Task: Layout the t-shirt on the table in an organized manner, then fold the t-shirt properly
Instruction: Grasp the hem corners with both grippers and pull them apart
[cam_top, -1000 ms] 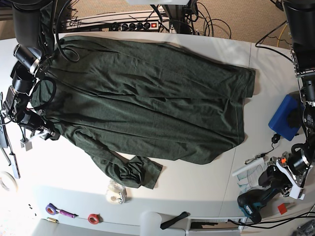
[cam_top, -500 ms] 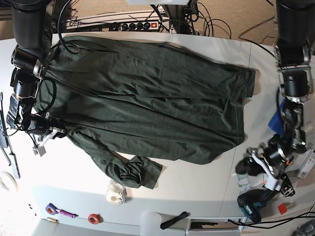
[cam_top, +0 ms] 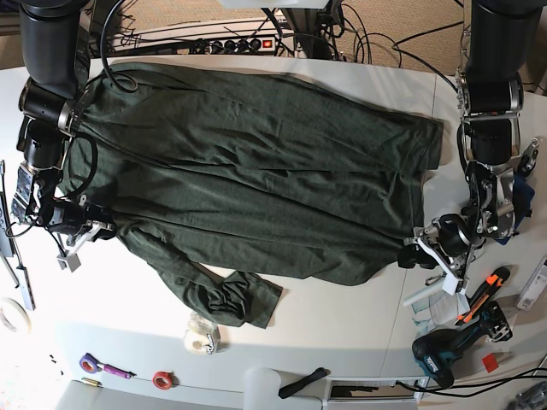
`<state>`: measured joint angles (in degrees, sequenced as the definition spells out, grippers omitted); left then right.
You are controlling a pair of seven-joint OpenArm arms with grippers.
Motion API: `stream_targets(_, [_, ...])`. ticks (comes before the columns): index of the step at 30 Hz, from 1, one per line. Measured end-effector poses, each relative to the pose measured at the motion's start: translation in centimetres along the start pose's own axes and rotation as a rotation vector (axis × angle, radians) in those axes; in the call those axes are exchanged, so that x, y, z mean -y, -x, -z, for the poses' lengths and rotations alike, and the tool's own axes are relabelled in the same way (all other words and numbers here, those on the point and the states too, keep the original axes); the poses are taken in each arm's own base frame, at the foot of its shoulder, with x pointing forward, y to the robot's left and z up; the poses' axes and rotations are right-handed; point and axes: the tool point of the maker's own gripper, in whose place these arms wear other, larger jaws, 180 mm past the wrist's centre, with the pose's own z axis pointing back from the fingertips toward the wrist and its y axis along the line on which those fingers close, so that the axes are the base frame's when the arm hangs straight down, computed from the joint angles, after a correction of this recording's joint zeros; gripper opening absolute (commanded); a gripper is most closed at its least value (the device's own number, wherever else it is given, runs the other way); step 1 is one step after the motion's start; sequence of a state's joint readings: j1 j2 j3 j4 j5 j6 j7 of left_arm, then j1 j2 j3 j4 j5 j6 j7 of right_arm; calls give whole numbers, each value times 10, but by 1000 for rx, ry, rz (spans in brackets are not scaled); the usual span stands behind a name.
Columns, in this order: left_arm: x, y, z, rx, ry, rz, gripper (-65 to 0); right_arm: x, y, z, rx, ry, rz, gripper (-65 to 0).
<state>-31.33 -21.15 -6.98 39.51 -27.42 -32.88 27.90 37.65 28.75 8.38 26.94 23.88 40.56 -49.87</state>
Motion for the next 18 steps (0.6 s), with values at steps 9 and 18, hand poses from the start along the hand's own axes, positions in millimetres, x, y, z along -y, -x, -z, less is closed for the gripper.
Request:
stream_targets(9, [4,2,1,-2,22,12,-300,0,0,0,0,0,0,-650])
stream_targets(18, [36,5,17,6,99,-1,-300,0,0,0,2,0,0,-650])
